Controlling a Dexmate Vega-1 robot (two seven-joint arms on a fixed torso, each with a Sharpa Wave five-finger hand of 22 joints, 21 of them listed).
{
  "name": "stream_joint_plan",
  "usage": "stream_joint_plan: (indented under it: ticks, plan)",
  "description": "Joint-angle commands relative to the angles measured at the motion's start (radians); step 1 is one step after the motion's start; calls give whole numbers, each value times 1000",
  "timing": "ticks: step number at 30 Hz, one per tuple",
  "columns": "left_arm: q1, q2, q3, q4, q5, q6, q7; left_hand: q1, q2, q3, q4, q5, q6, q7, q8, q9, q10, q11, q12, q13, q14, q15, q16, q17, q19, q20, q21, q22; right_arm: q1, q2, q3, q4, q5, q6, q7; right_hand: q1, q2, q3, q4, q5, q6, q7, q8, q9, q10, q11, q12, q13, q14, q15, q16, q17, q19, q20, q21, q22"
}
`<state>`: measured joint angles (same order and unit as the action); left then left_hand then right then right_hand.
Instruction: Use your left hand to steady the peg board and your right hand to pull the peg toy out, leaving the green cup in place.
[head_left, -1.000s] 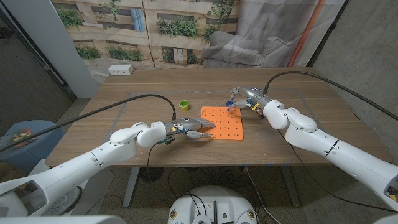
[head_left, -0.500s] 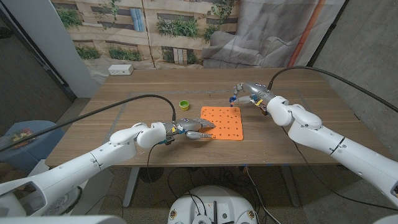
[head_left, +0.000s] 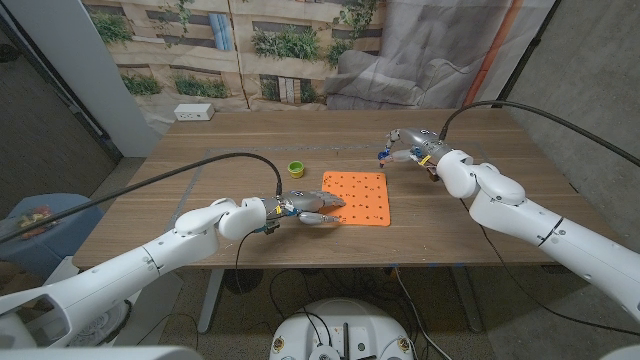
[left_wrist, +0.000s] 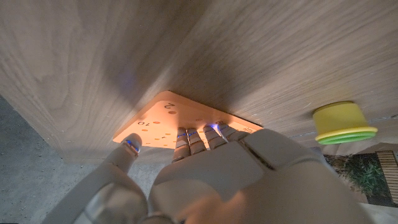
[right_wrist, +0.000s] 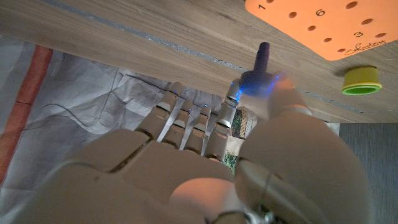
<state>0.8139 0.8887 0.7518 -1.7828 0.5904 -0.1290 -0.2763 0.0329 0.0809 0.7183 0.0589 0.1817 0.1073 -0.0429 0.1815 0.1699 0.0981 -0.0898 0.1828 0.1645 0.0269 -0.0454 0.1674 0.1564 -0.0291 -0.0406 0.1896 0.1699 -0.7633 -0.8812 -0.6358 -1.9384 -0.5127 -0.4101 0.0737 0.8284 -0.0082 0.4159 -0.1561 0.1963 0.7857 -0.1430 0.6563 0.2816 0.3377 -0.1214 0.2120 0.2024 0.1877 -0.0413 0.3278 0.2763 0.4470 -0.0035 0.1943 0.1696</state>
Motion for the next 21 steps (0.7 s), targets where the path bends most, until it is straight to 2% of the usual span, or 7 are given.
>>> stream_joint_plan:
  ticks: [1,21]
  plan:
    - [14,11,-12,-24,2,14,-20,1,71,4,-4,-1,9,2,6,4,30,20,6,12,23,-67,8,11,15,-153,3,2,4,-20,-2,13,-21,-63,4,22,27,-5,2,4,75,-79,9,8,1,7,-2,2,0,-33,0,5,-2,1,-4,2]
    - [24,22,-28,-42,9,18,-4,2,72,7,-7,-1,15,5,7,4,31,18,6,12,25,-67,8,10,16,-153,3,2,51,-21,-55,75,-79,-160,49,18,24,-12,-1,4,56,-80,1,6,-12,6,-8,2,-1,-34,-1,5,-3,1,-3,2]
